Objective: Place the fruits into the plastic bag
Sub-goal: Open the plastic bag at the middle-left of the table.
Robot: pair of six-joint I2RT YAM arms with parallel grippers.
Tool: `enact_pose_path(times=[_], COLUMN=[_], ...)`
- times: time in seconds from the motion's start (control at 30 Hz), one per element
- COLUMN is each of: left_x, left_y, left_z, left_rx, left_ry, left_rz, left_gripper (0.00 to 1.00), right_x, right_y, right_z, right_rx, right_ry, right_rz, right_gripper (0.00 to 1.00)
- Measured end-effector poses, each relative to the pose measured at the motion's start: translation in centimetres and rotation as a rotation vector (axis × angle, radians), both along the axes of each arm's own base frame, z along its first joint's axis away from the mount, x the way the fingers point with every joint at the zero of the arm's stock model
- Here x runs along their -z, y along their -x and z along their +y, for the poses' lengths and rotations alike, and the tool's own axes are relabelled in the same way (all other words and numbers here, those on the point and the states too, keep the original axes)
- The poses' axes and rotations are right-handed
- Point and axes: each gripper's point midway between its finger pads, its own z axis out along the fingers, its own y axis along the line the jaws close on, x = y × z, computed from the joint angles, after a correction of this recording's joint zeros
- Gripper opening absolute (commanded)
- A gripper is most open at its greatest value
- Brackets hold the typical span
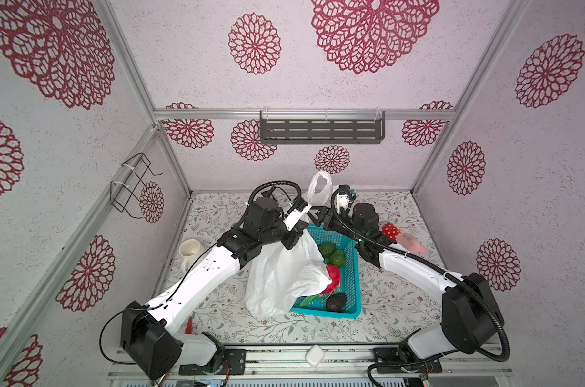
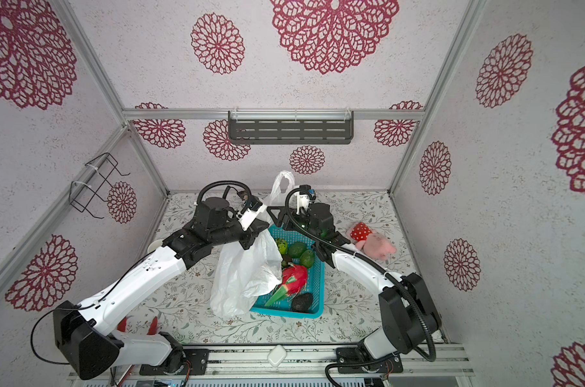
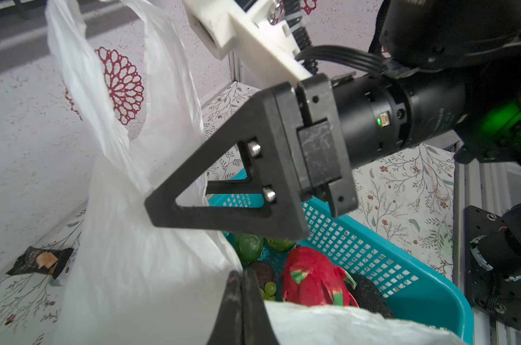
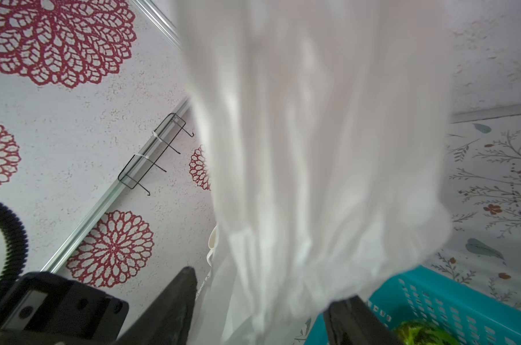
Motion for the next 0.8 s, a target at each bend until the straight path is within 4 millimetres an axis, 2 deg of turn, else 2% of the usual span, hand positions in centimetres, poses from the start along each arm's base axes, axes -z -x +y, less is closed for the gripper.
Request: enact_pose_path(times=[0.07, 0.1, 0.13, 0.23, 0.27, 0.33, 0.6, 0.8], left_x=[-0.1, -0.1, 0.0, 0.9, 1.3, 1.8, 1.3, 1.3], left_y=[0.2, 0.3, 0.3, 0.4, 0.4, 0.4, -0.2, -0.4], left_z=[-0.3, -0.4, -0.5, -0.4, -0.3, -0.2, -0.1, 0.0], left_rx=[0.009, 0.013, 0.015, 0.005, 0.0, -0.009, -0.038, -0.047], left_ry=[0.004, 0.006, 0.008, 0.015, 0.01, 0.005, 0.016, 0.017], left_rz=[-0.003, -0.005, -0.006, -0.006, 0.001, 0.008, -0.018, -0.026], left_gripper=[0.0, 0.0, 0.0, 0.0, 0.0, 0.0, 0.0, 0.0], right_x=[0.0, 0.1, 0.2, 0.6, 0.7, 0.8, 0.6, 1.9], right_y=[-0.2, -0.4, -0.7, -1.4, -1.6, -1.7, -1.3, -0.2], right_z=[-0.1, -0.3, -0.5, -1.2, -1.2, -1.3, -1.1, -2.2], right_rx=[0.014, 0.031, 0.053, 0.114, 0.123, 0.126, 0.103, 0.113], right_ry=[-0.014, -0.018, -0.023, -0.037, -0.04, -0.041, -0.035, -0.004], right_rz=[0.006, 0.011, 0.021, 0.053, 0.06, 0.061, 0.042, 0.059], right_gripper=[0.64, 0.46, 0.19, 0.47, 0.54, 0.6, 0.64, 0.65])
